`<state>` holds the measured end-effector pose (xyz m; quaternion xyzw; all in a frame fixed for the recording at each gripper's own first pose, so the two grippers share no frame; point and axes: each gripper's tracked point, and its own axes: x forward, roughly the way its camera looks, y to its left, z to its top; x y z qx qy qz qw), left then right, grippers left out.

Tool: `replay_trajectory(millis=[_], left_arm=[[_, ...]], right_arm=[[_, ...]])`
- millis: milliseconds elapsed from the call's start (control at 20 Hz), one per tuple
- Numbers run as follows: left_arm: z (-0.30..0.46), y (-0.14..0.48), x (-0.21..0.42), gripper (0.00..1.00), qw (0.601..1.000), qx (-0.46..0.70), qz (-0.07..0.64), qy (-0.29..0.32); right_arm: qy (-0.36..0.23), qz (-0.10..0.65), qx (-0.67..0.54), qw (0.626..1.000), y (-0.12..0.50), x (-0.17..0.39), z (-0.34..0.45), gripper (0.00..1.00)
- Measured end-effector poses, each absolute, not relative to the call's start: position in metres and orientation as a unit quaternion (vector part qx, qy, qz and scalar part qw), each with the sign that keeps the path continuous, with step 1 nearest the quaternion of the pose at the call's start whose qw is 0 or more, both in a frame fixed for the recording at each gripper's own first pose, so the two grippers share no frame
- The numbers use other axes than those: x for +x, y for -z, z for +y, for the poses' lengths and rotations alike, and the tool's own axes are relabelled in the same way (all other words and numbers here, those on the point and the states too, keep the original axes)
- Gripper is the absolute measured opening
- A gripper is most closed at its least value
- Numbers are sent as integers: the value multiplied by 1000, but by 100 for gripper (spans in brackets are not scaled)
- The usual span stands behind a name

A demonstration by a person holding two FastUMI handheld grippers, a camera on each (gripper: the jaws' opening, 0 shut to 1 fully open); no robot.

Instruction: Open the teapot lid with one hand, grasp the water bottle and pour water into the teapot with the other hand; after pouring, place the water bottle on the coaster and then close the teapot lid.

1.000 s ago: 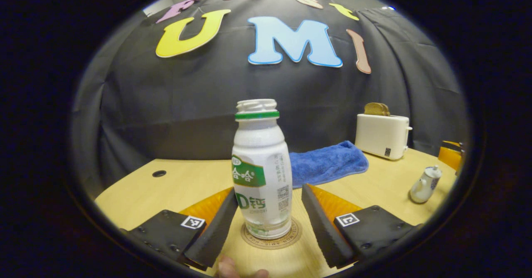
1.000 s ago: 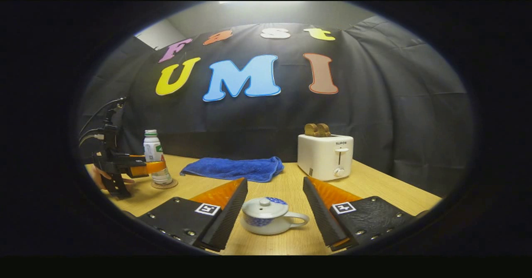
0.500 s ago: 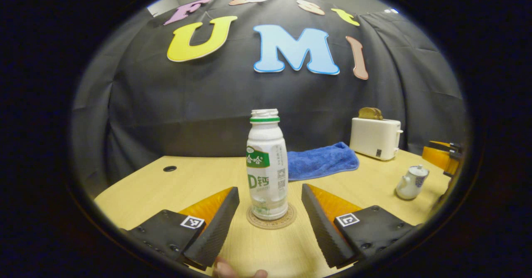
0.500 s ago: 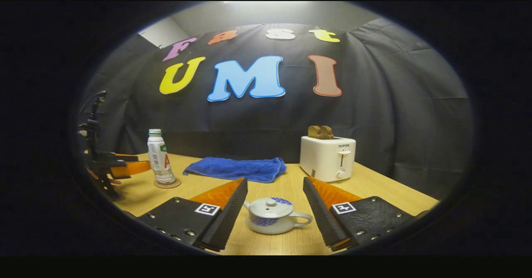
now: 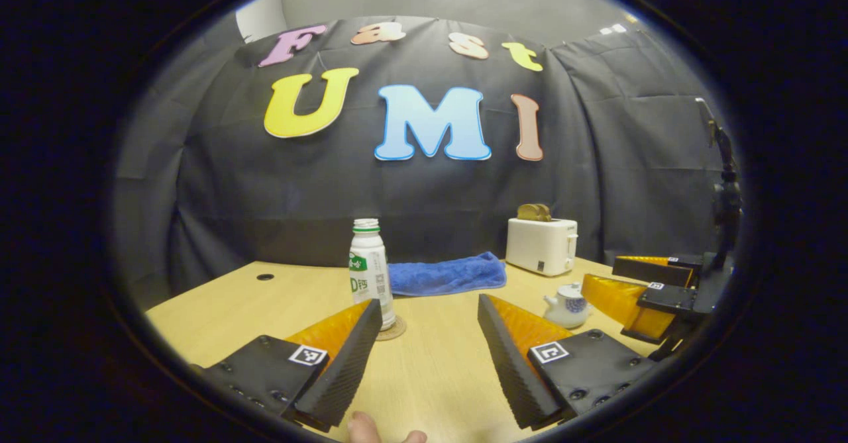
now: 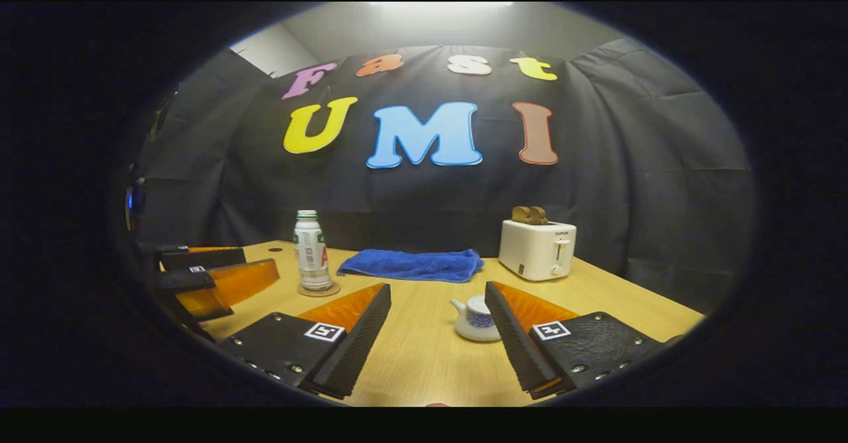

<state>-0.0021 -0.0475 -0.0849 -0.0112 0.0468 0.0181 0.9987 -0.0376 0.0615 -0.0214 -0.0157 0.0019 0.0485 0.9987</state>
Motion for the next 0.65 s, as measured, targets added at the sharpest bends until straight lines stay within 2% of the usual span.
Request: replay_trajectory(millis=[400, 450, 500, 650], left_arm=[[-48, 117, -48, 100, 997, -9, 45, -63], [-45, 111, -50, 92, 997, -8, 35, -71], [-42, 112, -49, 100, 996, -2, 38, -81], [-44, 114, -54, 99, 995, -1, 40, -89]], right_arm=[[-58, 12, -13, 998, 60, -75, 104, 88], [-45, 6, -13, 999, 54, -79, 100, 89], [-32, 14, -12, 999, 58, -76, 95, 94], [-14, 13, -12, 1000, 58, -74, 93, 96]])
